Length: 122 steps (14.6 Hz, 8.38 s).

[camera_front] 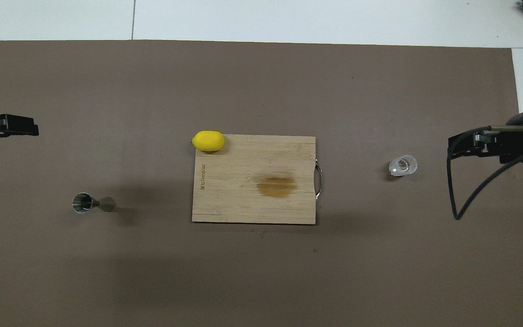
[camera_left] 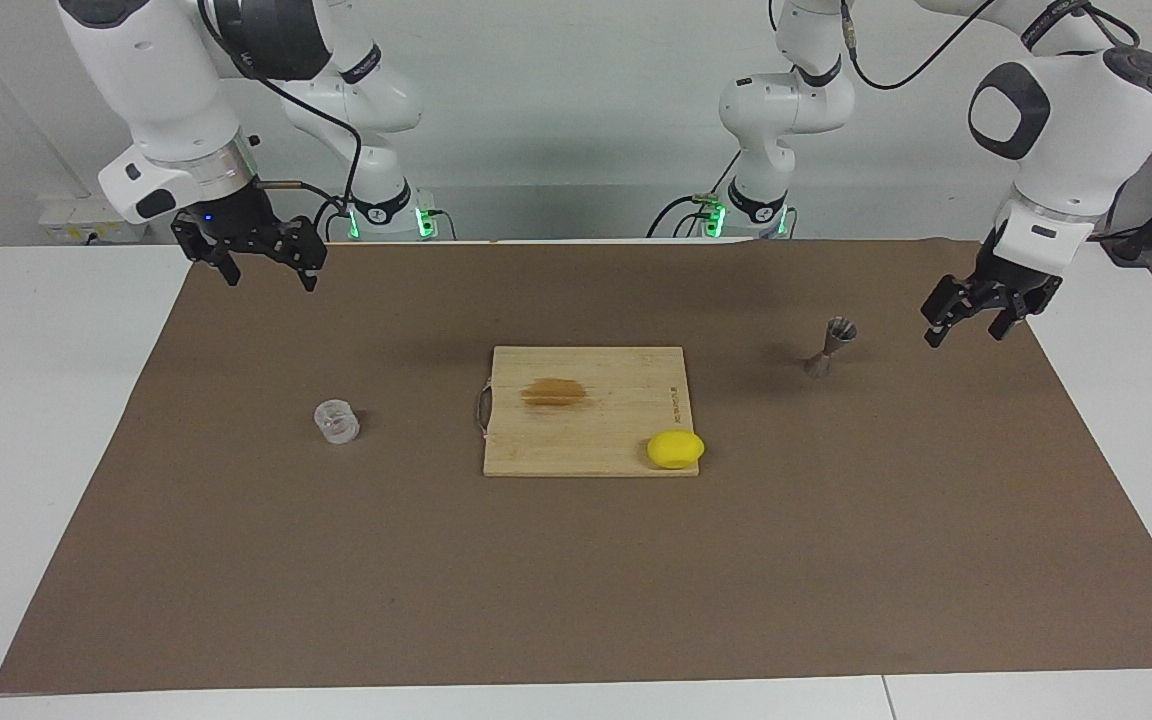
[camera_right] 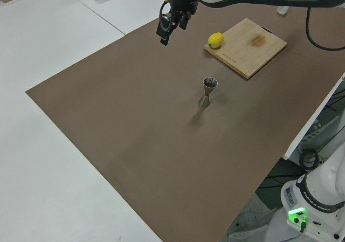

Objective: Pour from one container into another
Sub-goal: 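Move the left gripper down to the dark metal cup, opening it, then close the left gripper around the dark metal cup, then carry the dark cup onto the cutting board and open the left gripper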

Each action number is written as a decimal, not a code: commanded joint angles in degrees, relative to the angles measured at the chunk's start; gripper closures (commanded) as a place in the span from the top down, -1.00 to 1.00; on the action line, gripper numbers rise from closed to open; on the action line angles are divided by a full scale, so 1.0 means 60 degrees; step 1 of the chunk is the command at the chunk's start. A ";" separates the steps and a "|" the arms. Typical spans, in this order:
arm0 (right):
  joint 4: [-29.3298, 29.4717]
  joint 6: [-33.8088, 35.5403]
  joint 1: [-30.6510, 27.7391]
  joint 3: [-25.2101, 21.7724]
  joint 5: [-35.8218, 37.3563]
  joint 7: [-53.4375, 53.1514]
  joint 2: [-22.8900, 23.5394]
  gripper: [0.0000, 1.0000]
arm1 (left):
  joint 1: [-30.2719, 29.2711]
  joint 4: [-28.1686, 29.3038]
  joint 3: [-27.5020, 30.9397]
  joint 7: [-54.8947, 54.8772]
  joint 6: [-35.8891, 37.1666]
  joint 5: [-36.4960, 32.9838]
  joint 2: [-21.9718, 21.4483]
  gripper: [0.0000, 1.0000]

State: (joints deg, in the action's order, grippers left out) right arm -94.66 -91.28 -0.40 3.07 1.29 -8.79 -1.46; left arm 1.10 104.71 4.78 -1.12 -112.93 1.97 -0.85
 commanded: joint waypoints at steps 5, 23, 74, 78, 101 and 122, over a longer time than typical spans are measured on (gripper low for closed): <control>-0.0204 -0.0168 -0.0124 0.0030 -0.0200 0.0058 -0.0124 1.00 | 0.0619 0.0288 0.0009 0.0246 0.0888 -0.0371 -0.0312 1.00; -0.0204 -0.0154 -0.0124 0.0030 -0.0186 0.0058 -0.0124 1.00 | -0.0780 -0.0138 0.0009 -0.3804 0.2048 0.2860 -0.0006 1.00; -0.0204 -0.0154 -0.0124 0.0030 -0.0186 0.0058 -0.0124 1.00 | -0.4329 0.3437 0.0009 -2.3528 0.6225 1.0321 0.3336 0.49; -0.0204 -0.0154 -0.0124 0.0030 -0.0186 0.0058 -0.0124 1.00 | -0.4388 0.3422 0.0038 -2.3528 0.6239 1.0321 0.3336 0.49; -0.0204 -0.0168 -0.0124 0.0030 -0.0186 0.0058 -0.0124 1.00 | -0.2867 0.3554 0.0023 -2.1274 0.6416 1.1038 0.2488 -0.50; -0.0204 0.0036 -0.0095 0.0030 -0.0200 0.0058 -0.0167 1.00 | 0.5543 0.4711 -0.0021 -2.3128 -0.0524 2.0426 0.1841 -0.44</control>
State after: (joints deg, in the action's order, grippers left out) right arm -94.68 -91.19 -0.40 3.07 1.29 -8.79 -1.46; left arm 31.51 131.35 3.71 -134.68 -112.31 120.87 11.61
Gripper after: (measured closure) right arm 0.000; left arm 0.498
